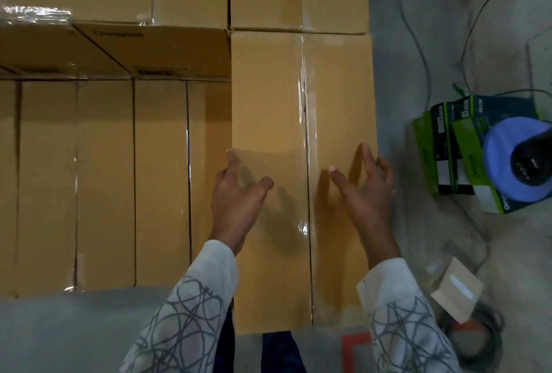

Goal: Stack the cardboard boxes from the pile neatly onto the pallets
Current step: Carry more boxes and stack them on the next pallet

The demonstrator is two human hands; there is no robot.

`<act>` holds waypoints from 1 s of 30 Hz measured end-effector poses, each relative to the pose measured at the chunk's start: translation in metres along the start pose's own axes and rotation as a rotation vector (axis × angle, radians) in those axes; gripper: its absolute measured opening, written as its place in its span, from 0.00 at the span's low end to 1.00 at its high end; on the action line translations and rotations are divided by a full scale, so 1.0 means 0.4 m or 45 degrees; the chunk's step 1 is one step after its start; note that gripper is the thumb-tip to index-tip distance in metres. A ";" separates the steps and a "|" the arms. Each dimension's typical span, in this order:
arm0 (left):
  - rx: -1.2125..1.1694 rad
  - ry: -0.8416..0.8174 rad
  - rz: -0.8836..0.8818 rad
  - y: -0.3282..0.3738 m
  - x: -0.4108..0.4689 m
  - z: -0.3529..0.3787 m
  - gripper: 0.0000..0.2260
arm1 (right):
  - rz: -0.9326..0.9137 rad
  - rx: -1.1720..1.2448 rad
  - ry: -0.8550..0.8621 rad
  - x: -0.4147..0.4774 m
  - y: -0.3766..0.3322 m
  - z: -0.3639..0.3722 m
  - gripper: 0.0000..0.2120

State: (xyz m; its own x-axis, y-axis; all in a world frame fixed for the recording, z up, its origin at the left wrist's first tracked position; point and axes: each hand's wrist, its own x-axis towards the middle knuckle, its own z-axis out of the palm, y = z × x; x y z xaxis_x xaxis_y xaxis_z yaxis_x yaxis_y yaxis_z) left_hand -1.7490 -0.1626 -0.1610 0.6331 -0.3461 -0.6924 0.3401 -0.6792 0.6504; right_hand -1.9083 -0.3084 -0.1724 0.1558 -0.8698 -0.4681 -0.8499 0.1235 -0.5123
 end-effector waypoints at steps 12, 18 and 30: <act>0.869 0.093 0.439 0.027 0.060 0.038 0.45 | -0.240 -0.155 -0.108 0.130 -0.063 -0.002 0.46; 1.224 0.182 0.756 0.161 0.269 0.016 0.40 | -0.438 -0.171 -0.084 0.330 -0.212 -0.012 0.38; 1.369 0.273 1.010 0.190 0.400 0.025 0.40 | -0.612 -0.283 0.285 0.402 -0.235 0.070 0.33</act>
State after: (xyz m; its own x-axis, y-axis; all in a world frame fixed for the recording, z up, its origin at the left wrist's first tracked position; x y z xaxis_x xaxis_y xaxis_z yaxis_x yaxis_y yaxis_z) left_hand -1.6287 -0.2761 -0.2253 0.5322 -0.8379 -0.1215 -0.8096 -0.5456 0.2163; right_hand -1.7894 -0.4466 -0.2199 0.4612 -0.8862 -0.0435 -0.7989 -0.3934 -0.4550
